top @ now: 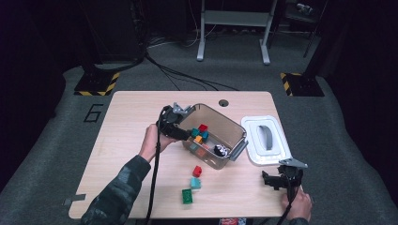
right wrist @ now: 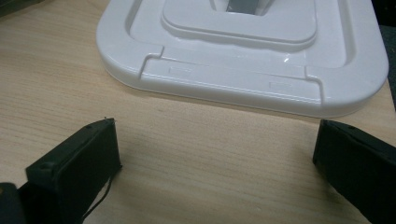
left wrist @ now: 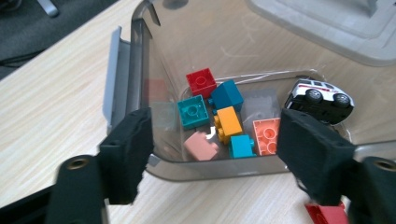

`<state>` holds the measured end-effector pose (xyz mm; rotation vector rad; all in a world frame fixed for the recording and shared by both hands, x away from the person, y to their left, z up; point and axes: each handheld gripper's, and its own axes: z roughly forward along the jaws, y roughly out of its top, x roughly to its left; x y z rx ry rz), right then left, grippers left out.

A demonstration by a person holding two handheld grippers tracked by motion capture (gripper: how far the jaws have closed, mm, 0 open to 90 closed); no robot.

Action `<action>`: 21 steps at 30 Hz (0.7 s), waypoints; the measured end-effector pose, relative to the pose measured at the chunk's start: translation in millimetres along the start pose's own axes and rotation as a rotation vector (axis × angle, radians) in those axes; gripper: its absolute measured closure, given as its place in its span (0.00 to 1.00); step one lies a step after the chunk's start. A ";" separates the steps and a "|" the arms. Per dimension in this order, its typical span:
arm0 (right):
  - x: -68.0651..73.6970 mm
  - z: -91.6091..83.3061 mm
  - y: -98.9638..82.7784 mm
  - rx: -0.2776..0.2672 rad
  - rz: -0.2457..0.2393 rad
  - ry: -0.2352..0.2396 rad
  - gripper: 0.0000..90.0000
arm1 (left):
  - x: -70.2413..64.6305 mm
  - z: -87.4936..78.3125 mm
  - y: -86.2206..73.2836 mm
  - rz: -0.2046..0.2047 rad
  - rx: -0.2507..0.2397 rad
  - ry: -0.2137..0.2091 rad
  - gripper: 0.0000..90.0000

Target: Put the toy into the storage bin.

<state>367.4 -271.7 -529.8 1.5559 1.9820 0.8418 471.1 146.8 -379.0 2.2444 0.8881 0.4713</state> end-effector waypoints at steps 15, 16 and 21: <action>0.0 0.0 0.0 0.000 0.000 0.000 0.00 | -15.6 -32.2 -25.6 0.037 -0.042 0.020 0.09; 0.0 0.0 0.0 0.000 0.000 0.000 0.00 | -16.6 -33.6 -29.2 0.040 -0.035 0.018 0.09; 0.0 0.0 0.0 0.000 0.000 0.000 0.00 | -21.5 -35.2 -47.2 0.032 -0.034 0.017 0.04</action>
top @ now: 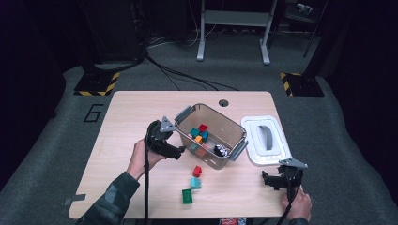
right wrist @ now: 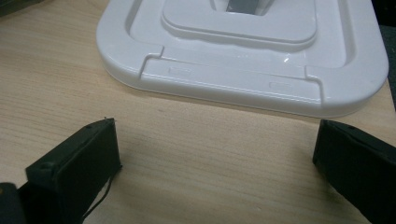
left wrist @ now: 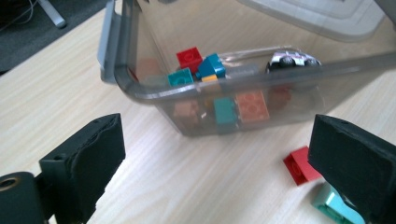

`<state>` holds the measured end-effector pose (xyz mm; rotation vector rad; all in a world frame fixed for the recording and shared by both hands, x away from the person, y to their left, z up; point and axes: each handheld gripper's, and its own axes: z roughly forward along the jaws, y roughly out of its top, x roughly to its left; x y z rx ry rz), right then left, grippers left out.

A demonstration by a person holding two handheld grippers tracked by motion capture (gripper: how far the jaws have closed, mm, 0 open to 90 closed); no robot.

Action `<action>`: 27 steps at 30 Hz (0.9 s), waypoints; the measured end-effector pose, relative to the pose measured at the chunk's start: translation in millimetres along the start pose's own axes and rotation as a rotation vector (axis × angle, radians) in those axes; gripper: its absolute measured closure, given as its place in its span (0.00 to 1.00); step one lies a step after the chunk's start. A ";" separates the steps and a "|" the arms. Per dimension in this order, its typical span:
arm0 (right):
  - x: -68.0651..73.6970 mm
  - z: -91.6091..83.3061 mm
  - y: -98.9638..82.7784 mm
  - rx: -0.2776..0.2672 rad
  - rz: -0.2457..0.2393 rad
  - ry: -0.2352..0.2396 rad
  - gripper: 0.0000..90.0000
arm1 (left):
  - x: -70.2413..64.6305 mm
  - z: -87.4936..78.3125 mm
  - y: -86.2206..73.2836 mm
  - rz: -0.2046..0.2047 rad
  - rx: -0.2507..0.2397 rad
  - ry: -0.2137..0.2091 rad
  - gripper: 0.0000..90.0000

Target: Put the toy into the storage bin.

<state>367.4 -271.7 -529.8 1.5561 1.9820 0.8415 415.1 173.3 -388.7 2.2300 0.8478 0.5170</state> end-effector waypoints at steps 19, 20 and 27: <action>0.0 0.0 0.0 0.000 0.000 0.000 0.00 | -34.5 17.7 -58.0 -0.019 0.087 -0.068 0.01; 0.0 0.0 0.0 0.000 0.000 0.000 0.00 | -36.6 18.5 -60.8 -0.020 0.093 -0.071 0.02; 0.0 0.0 0.0 0.000 0.000 0.000 0.00 | -59.1 26.2 -83.5 -0.029 0.137 -0.120 0.02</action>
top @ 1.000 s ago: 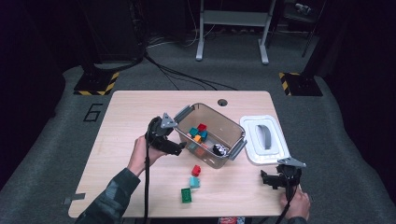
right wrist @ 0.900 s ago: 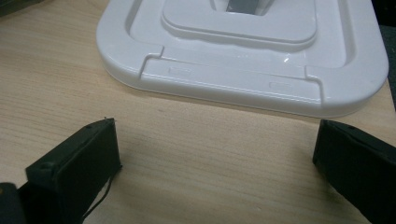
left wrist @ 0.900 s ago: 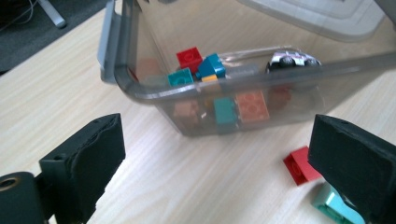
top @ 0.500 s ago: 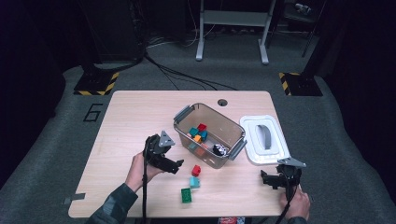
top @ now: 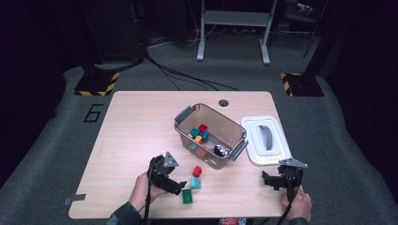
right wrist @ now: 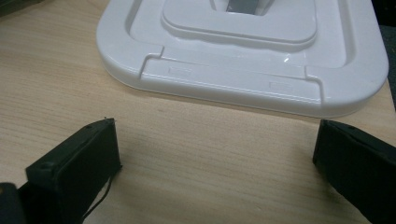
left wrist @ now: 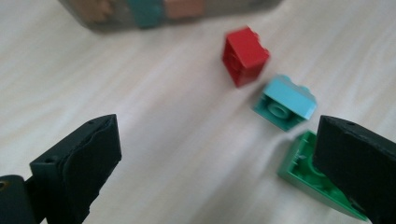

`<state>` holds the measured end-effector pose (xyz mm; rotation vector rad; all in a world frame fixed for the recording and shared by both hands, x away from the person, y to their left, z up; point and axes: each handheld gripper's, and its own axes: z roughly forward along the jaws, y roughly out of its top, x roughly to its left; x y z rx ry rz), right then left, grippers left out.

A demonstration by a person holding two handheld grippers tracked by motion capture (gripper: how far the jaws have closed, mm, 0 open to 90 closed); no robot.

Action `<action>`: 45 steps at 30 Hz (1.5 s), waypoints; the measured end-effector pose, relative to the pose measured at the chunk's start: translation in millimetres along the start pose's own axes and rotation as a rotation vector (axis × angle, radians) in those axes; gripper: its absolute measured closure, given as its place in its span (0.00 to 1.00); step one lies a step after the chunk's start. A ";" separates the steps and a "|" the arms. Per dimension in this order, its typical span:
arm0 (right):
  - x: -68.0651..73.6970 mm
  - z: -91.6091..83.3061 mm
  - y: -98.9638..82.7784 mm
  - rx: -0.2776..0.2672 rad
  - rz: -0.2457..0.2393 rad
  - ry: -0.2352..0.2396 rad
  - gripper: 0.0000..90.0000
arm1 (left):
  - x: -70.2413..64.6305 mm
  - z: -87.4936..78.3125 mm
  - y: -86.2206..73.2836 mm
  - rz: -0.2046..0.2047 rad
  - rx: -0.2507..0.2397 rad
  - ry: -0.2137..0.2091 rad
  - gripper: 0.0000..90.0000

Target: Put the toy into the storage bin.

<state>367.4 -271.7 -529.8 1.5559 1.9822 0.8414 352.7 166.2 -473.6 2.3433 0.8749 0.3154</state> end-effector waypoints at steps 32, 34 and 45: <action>0.0 0.0 0.0 0.000 0.000 0.000 0.00 | 10.1 -2.3 -17.0 -0.049 0.031 0.022 0.02; 0.0 0.0 0.0 0.000 0.000 0.000 0.00 | 5.0 -1.2 -15.7 -0.042 0.033 0.005 0.01; 0.0 0.0 0.0 0.000 0.000 0.000 0.00 | -15.5 11.0 -12.1 0.021 0.065 -0.051 0.20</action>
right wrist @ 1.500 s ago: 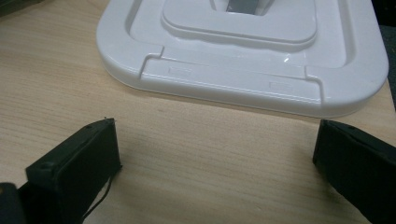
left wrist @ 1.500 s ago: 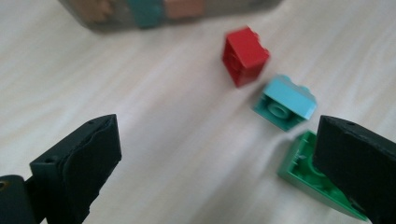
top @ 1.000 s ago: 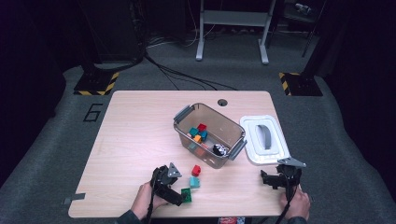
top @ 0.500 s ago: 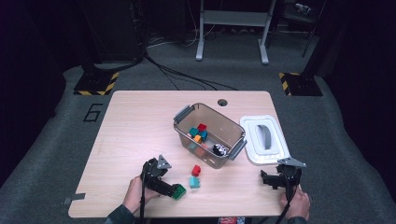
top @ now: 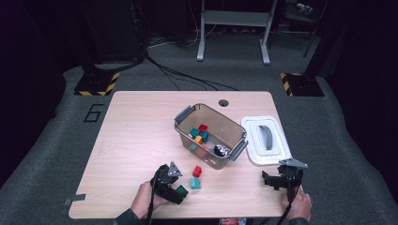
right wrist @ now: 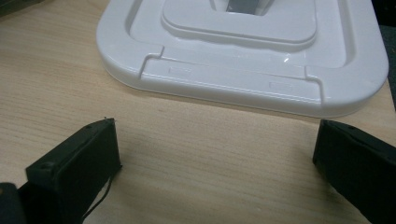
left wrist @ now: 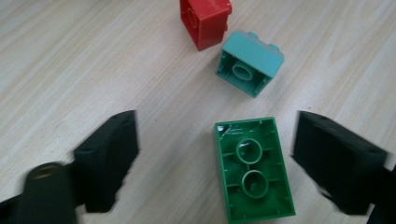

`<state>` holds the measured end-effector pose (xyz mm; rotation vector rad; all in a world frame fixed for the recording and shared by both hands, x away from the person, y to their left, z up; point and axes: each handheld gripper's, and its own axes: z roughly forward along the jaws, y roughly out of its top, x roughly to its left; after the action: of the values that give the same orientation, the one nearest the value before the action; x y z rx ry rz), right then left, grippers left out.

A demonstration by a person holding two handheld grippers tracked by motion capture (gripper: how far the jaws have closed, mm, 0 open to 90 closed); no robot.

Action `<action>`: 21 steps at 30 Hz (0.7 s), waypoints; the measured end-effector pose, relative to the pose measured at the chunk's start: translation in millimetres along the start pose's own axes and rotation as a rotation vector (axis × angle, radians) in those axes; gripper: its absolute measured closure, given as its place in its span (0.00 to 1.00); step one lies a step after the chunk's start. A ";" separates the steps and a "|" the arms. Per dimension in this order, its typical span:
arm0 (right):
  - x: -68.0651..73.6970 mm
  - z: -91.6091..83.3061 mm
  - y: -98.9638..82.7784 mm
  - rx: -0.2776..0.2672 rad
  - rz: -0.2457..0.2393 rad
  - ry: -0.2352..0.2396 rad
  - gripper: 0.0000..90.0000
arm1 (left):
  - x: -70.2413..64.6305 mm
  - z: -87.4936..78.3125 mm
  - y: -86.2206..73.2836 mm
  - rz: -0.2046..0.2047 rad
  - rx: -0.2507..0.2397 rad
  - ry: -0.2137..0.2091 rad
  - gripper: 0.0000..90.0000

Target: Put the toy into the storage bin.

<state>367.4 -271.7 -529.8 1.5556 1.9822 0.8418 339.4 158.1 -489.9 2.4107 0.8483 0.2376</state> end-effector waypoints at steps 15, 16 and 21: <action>0.0 0.0 0.0 0.000 0.000 0.000 0.00 | 6.5 1.0 -3.6 0.002 -0.007 -0.024 0.66; 0.0 0.0 0.0 0.000 0.000 0.000 0.00 | 8.0 0.8 -4.0 0.000 -0.007 -0.027 0.66; 0.0 0.0 0.0 0.000 0.000 0.000 0.00 | 15.6 0.1 -5.6 -0.023 -0.025 -0.020 0.66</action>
<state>367.4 -271.7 -529.8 1.5555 1.9820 0.8419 348.7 171.4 -493.5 2.3746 0.8584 0.2143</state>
